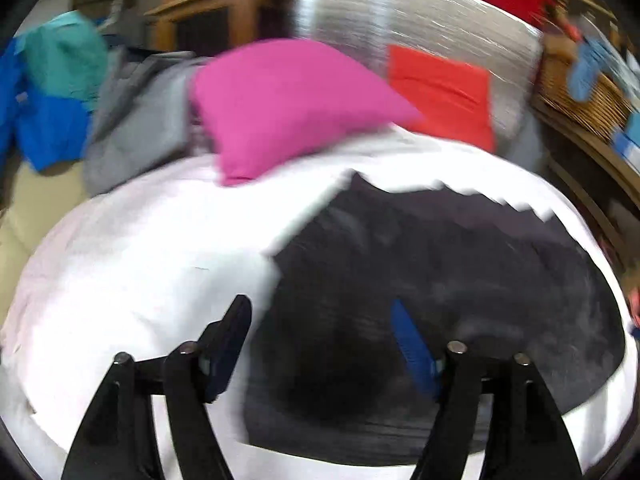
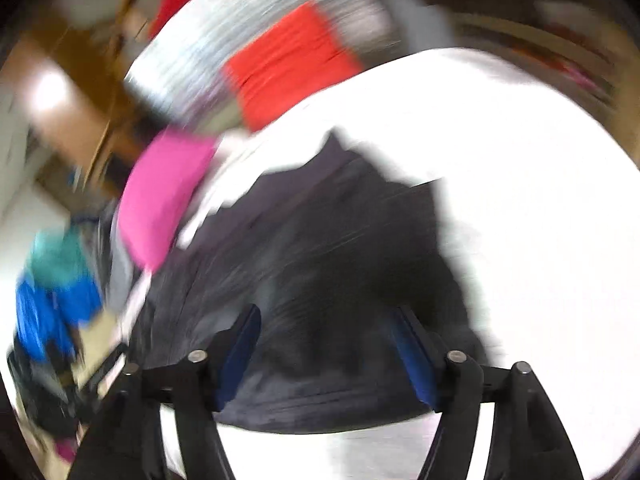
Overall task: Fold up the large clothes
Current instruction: 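Grasp the black jacket edge with both tools and lift it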
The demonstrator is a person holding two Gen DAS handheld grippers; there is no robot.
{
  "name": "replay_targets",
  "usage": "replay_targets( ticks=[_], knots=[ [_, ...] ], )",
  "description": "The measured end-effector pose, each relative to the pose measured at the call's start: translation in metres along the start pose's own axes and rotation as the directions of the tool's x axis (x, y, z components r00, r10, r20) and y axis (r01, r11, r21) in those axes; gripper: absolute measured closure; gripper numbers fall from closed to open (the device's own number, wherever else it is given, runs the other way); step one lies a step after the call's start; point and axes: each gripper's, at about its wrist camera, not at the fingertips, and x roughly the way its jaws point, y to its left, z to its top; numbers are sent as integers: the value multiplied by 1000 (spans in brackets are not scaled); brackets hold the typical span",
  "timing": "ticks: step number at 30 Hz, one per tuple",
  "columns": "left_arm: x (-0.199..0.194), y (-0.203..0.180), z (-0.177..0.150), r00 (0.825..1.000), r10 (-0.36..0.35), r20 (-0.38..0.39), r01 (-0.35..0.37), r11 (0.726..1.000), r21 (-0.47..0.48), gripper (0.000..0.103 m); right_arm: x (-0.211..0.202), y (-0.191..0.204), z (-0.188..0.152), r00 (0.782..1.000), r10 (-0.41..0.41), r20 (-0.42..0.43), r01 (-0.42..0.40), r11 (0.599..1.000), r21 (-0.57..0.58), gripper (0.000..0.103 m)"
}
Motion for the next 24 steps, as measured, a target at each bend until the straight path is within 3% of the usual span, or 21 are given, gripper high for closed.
replay_targets(
  ticks=[2, 4, 7, 9, 10, 11, 13, 14, 17, 20, 24],
  knots=[
    [10, 20, 1, 999, 29, -38, -30, 999, -45, 23, -6, -30, 7, 1000, -28, 13, 26, 996, 85, 28],
    [27, 37, -2, 993, 10, -120, -22, 995, -97, 23, 0, -54, 8, 1000, -9, -28, 14, 987, 162, 28],
    [47, 48, -8, 976, -75, -202, 41, 985, -168, 23, 21, -64, 4, 991, 64, -115, -39, 977, 210, 28],
    [54, 46, -11, 965, -140, -222, 95, 975, -201, 23, 36, -62, 3, 985, 62, -158, -30, 980, 197, 28],
    [55, 45, -13, 960, -165, -227, 118, 971, -209, 23, 42, -58, 0, 983, 54, -177, -22, 984, 179, 31],
    [57, 42, -14, 956, -184, -229, 135, 968, -213, 25, 44, -52, -3, 984, 35, -174, -8, 989, 151, 43],
    [53, 35, -16, 958, -200, -208, 158, 967, -200, 43, 36, -44, -6, 991, 7, -136, 7, 995, 102, 56],
    [50, 29, -15, 960, -203, -195, 170, 970, -174, 50, 27, -35, -6, 996, -1, -94, 6, 998, 56, 60],
    [50, 18, -15, 973, -138, -183, 123, 988, -93, 49, 10, -19, -8, 1000, -24, -10, 24, 999, -37, 64],
    [64, 23, -17, 963, -139, -230, 114, 986, -121, 44, 34, -26, -15, 985, -130, -110, 126, 991, -42, 64],
    [57, 28, -16, 964, -133, -230, 100, 984, -147, 39, 23, -35, -13, 992, -76, -98, 79, 997, 24, 60]
  ],
)
